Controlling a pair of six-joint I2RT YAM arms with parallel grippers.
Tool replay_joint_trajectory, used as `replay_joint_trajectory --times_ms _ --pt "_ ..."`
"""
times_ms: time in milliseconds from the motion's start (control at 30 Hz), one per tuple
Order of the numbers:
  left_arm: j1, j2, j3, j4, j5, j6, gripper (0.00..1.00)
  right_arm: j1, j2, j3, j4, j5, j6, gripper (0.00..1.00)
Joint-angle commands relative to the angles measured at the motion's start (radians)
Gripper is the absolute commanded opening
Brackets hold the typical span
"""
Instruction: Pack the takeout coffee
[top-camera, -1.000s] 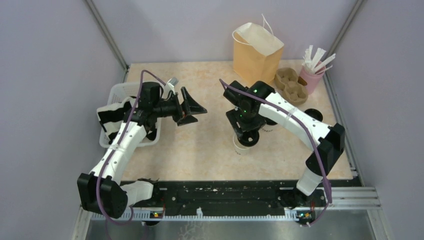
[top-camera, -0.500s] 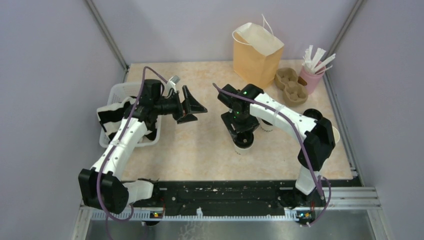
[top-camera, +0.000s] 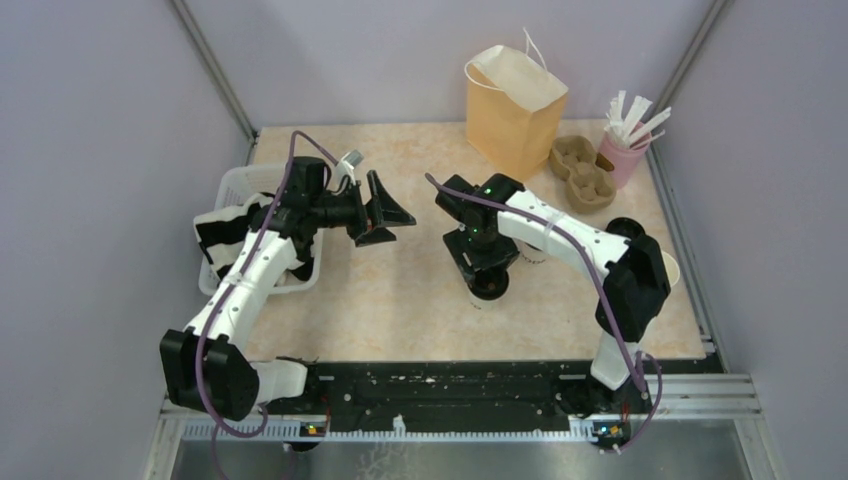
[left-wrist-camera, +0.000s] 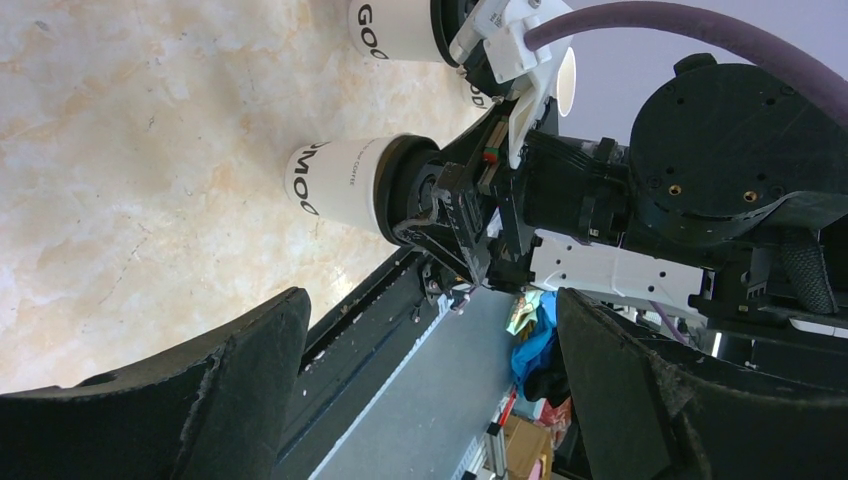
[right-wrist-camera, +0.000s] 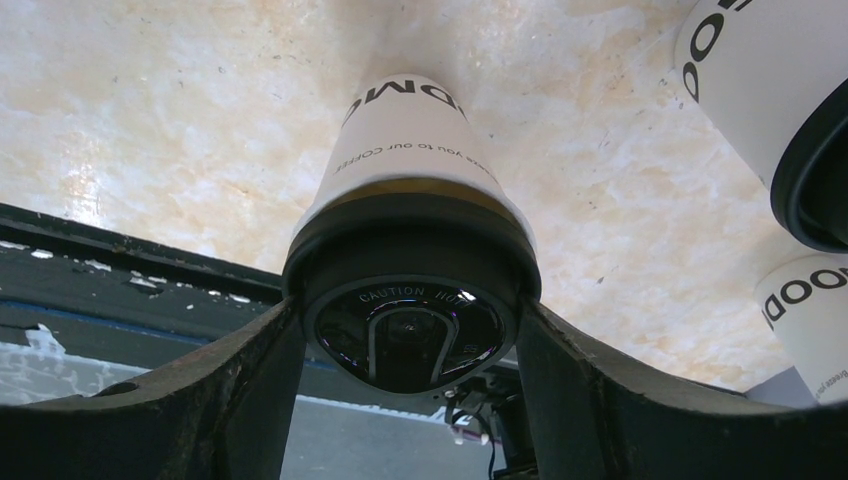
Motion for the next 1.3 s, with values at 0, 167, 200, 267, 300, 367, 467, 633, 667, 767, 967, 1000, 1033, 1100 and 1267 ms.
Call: replay_joint_trajectory --times_ms 0,167,200,267,300,367,467,633,667,767,967,1000,1033,1100,1267 --pt "-0.002 0.008 0.040 0.010 0.022 0.021 0.98 0.005 0.009 -0.001 0.019 0.005 0.004 0.70" --pt "-0.002 0.010 0.041 0.012 0.023 0.021 0.98 0.005 0.011 -0.008 0.035 0.015 0.000 0.72" --pt "-0.002 0.010 0.040 0.011 0.022 0.021 0.98 0.004 0.015 -0.004 0.037 0.014 -0.002 0.72" --pt "-0.002 0.010 0.039 0.012 0.023 0.022 0.98 0.004 0.021 0.005 0.038 0.010 -0.005 0.74" --pt "-0.002 0.010 0.037 0.012 0.023 0.022 0.98 0.005 0.024 0.010 0.036 0.007 -0.007 0.76" --pt "-0.001 0.011 0.036 0.012 0.027 0.021 0.98 0.004 0.024 0.024 0.028 -0.002 -0.008 0.81" --pt "-0.002 0.009 0.031 0.013 0.030 0.022 0.98 0.004 0.010 0.063 -0.012 -0.013 -0.005 0.89" --pt "-0.003 0.010 0.014 0.020 0.045 0.014 0.98 -0.007 -0.052 0.152 -0.092 0.005 0.019 0.94" --pt "-0.004 0.012 0.009 0.024 0.047 0.013 0.98 -0.017 -0.071 0.163 -0.099 -0.003 0.026 0.94" --pt "-0.023 0.028 0.001 0.041 0.046 0.024 0.95 -0.076 -0.177 0.118 -0.053 -0.092 0.044 0.94" --pt "-0.207 0.171 0.051 0.061 0.013 0.061 0.81 -0.333 -0.472 -0.360 0.294 -0.462 0.043 0.78" --pt "-0.253 0.205 0.065 0.064 0.011 0.064 0.78 -0.396 -0.508 -0.429 0.332 -0.510 0.052 0.72" --pt "-0.277 0.241 0.082 0.066 0.010 0.068 0.73 -0.438 -0.539 -0.492 0.366 -0.556 0.062 0.66" --pt "-0.304 0.305 0.108 0.066 0.012 0.075 0.63 -0.512 -0.589 -0.583 0.441 -0.628 0.084 0.55" --pt "-0.328 0.393 0.117 0.112 0.017 0.069 0.52 -0.549 -0.627 -0.702 0.576 -0.715 0.129 0.48"
